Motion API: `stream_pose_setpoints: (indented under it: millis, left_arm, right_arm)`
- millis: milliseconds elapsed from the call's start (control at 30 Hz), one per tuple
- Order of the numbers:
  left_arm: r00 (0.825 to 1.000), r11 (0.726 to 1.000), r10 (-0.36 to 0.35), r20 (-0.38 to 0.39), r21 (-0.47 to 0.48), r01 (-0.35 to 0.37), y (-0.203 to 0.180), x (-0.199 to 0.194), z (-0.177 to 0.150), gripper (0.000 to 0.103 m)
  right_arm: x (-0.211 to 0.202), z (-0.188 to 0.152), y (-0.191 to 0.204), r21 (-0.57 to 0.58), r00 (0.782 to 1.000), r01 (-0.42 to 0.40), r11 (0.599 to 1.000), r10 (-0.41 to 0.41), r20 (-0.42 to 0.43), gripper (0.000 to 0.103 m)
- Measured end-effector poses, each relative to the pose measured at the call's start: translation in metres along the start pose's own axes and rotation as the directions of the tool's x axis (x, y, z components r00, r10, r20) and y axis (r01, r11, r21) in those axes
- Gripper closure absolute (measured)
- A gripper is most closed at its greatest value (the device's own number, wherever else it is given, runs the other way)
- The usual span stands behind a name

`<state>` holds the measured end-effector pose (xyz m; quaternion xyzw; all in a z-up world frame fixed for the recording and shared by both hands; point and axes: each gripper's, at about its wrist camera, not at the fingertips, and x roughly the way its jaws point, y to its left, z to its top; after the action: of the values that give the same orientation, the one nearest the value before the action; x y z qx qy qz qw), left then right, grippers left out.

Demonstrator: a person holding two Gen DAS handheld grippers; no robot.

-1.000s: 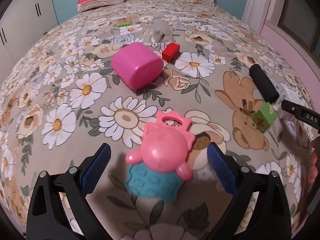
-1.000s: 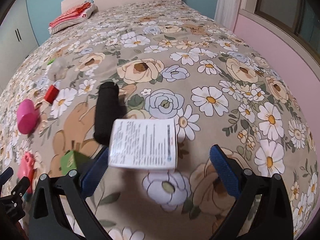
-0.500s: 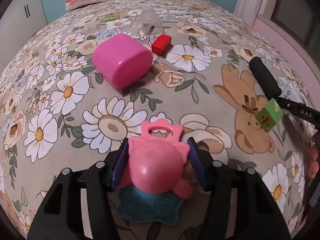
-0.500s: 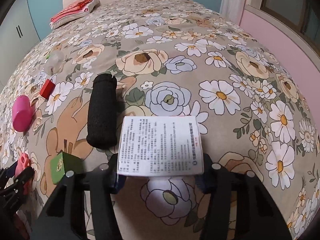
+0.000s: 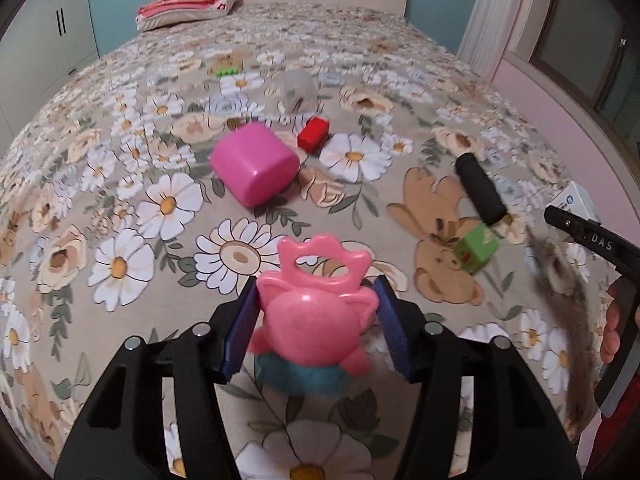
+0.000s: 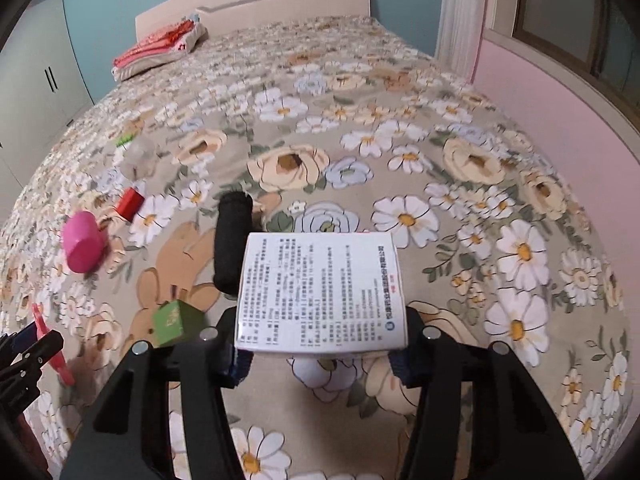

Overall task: Collect trash
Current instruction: 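Carry the pig toy and white box down over the trash bin with both tools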

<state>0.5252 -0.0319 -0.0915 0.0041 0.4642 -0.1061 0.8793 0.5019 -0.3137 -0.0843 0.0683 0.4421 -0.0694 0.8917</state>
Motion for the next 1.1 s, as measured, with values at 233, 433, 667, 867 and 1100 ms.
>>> stream_pose_setpoints:
  millis: [233,433,667,867,1100]
  left_arm:
    - [0.999,1.000,-0.010,0.052,0.007,0.009,-0.007,-0.048,-0.007,0.046]
    - [0.995,1.000,-0.012,0.101,0.017,0.011,-0.014,-0.097,-0.022,0.046]
    - [0.986,0.999,-0.006,0.165,0.040,-0.001,-0.024,-0.167,-0.051,0.046]
    - [0.977,0.998,-0.001,0.214,0.054,-0.011,-0.032,-0.220,-0.082,0.046]
    - [0.967,0.998,0.004,0.253,0.058,-0.019,-0.039,-0.273,-0.126,0.046]
  right_arm:
    - [-0.047,-0.005,-0.001,-0.008,0.999,-0.019,1.000,0.019,0.048,0.047]
    - [-0.092,-0.017,0.002,-0.024,0.995,-0.038,0.999,0.040,0.088,0.047]
    - [-0.156,-0.045,0.010,-0.067,0.987,-0.072,0.995,0.081,0.138,0.047]
    - [-0.214,-0.076,0.019,-0.113,0.977,-0.104,0.988,0.123,0.174,0.047]
    - [-0.263,-0.116,0.027,-0.164,0.969,-0.126,0.978,0.157,0.189,0.047]
